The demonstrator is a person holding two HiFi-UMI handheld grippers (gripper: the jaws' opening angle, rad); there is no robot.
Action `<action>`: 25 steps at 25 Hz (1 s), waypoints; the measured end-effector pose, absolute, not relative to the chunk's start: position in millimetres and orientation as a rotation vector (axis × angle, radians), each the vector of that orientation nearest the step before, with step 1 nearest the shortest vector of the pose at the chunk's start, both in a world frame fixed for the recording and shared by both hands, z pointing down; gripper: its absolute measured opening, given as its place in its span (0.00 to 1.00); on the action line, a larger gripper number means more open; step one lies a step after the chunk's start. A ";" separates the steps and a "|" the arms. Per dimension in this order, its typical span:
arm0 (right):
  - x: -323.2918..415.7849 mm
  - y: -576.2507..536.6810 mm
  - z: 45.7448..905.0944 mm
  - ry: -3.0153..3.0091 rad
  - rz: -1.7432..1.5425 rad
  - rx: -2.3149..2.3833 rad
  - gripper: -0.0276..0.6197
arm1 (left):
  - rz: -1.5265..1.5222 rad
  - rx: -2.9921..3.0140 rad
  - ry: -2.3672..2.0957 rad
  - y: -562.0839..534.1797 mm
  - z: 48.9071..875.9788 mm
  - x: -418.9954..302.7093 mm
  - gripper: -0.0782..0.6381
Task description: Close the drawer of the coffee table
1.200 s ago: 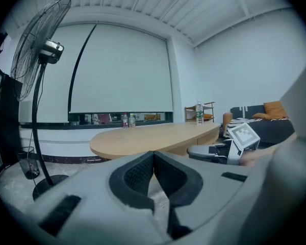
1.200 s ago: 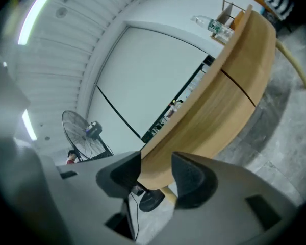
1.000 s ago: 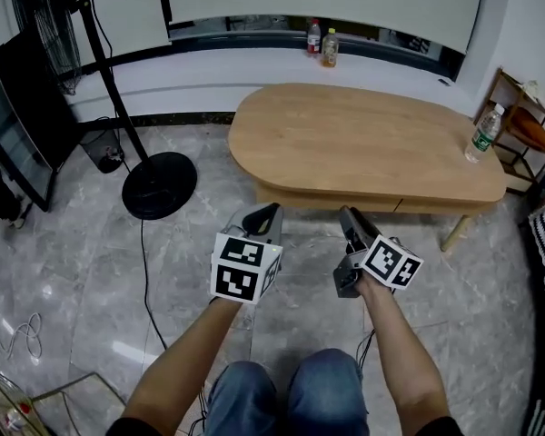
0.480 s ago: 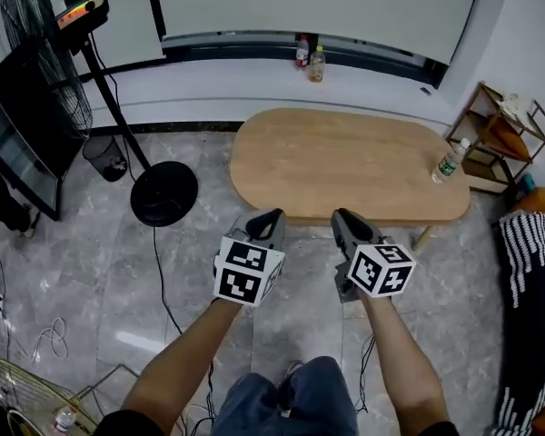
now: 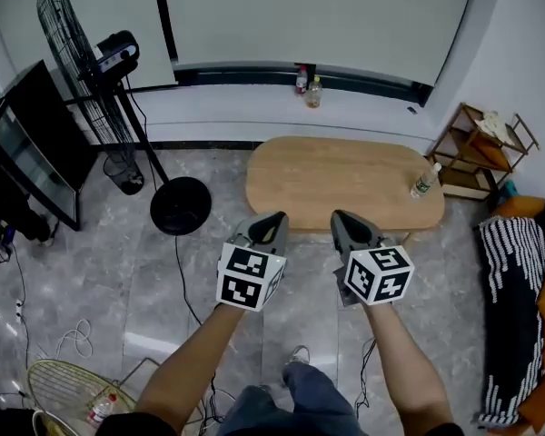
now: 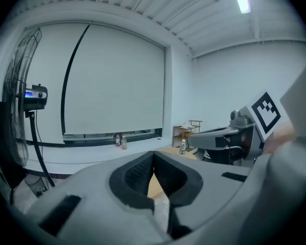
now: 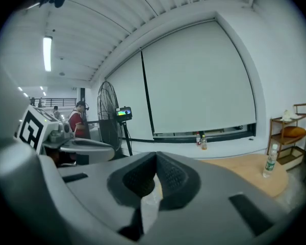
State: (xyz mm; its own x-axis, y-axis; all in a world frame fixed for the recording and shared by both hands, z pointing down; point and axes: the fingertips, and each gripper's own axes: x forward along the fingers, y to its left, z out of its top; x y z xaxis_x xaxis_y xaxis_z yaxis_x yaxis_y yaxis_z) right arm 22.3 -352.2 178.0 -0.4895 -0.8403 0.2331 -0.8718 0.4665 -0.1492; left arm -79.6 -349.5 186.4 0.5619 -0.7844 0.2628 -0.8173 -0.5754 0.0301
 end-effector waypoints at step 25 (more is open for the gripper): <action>-0.7 -211.1 65.6 -2.590 0.218 1.556 0.05 | 0.321 2.675 -1.461 -213.5 82.9 -134.5 0.11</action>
State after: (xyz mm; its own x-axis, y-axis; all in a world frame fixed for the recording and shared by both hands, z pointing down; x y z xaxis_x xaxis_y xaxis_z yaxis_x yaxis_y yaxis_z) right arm -0.7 -211.1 65.6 -0.4677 -0.8675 0.1695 -0.8836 0.4637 -0.0647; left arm -134.5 -213.5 82.9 0.5241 -0.8230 0.2189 -0.8390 -0.5431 -0.0329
